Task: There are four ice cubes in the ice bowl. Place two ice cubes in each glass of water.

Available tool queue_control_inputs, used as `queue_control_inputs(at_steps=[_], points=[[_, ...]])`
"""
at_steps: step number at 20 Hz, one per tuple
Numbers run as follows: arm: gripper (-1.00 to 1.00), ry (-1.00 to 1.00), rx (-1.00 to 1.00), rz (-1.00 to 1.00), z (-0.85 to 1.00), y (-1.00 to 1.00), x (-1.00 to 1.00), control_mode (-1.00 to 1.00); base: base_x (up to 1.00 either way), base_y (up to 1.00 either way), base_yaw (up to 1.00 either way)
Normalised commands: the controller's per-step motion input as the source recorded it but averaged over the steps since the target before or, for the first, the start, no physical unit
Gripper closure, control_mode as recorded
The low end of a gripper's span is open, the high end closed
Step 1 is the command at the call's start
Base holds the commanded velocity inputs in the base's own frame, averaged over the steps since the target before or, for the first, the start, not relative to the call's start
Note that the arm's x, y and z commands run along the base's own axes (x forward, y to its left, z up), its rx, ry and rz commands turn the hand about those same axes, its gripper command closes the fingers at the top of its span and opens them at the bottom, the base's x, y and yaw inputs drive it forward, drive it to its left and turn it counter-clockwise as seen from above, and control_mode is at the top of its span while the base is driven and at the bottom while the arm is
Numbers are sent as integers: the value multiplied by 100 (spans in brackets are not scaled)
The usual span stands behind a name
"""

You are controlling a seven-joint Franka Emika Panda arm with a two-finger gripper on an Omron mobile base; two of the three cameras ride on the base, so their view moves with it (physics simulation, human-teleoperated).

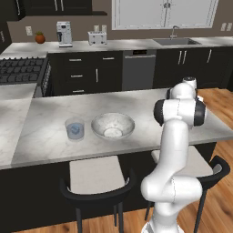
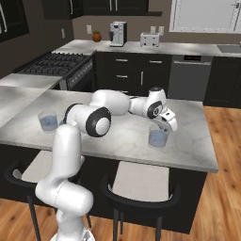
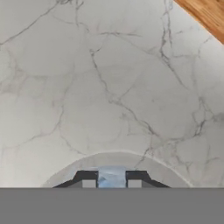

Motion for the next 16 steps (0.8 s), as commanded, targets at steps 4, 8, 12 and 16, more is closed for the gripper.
queue_control_inputs(at_steps=[4, 8, 12, 16], points=[[-100, 0, 0, 0, -4, -2, 9, -100, 0, 0, 0], [-100, 0, 0, 0, 0, 0, 0, -100, 0, 0, 0], [-100, 0, 0, 0, 0, 0, 0, -100, 0, 0, 0], [-100, 0, 0, 0, 0, 0, -15, -100, 0, 0, 0]])
